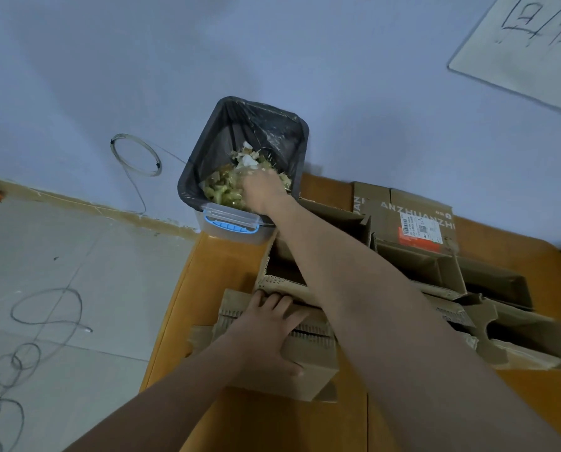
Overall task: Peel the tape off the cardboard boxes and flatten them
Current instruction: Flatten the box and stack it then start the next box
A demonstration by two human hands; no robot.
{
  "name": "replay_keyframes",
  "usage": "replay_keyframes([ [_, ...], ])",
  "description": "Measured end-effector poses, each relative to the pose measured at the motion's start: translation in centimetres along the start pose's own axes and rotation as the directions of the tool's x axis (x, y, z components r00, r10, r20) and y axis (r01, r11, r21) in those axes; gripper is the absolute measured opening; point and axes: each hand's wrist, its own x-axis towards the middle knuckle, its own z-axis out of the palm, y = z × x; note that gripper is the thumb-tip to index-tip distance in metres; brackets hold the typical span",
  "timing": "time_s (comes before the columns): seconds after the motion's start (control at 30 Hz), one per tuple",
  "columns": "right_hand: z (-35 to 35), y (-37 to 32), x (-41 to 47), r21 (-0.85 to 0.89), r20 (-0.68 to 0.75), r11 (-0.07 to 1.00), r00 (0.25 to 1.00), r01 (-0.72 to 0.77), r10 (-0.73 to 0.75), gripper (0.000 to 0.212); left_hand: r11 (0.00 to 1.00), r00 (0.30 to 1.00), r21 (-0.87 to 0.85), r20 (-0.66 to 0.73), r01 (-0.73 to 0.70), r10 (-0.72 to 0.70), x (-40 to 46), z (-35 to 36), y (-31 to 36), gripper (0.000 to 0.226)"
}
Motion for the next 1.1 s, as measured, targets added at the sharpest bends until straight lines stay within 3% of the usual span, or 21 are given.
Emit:
replay_keyframes([
  [0.13, -1.7, 0.7, -3.4, 0.181, -0.1, 0.983, 0.995, 0.019, -0.001, 0.031, 1.0, 1.0, -0.02, -0.011, 0.01, -0.01, -0.1, 0.2, 0.1, 0.096],
  [0.37, -1.2, 1.1, -12.9, 0.218, -0.16, 0.976, 0.987, 0.001, 0.035, 0.037, 0.997, 0.999, 0.063, 0.015, 0.038, -0.039, -1.1, 0.9, 1.0, 0.099],
  [0.53, 0.3, 0.1, -18.9, 0.199, -0.091, 0.973, 0.987, -0.116, 0.136, 0.041, 0.986, 0.997, 0.153, 0.021, 0.069, -0.073, -3.5, 2.9, 2.3, 0.107],
  [0.73, 1.9, -1.6, -25.9, 0.137, -0.083, 0.986, 0.991, -0.095, 0.107, 0.045, 0.97, 0.991, 0.206, -0.042, 0.13, -0.124, -5.6, 3.9, 5.3, 0.107],
  [0.9, 3.1, -2.6, -29.9, 0.175, -0.131, 0.973, 0.976, -0.148, 0.172, 0.047, 0.964, 0.993, 0.243, -0.07, 0.107, -0.093, -6.3, 4.2, 7.9, 0.105],
  [1.1, 5.3, -2.3, -34.0, 0.197, -0.052, 0.957, 0.972, -0.214, 0.229, 0.047, 0.968, 0.994, 0.232, -0.077, 0.091, -0.075, -6.7, 3.8, 10.9, 0.107],
])
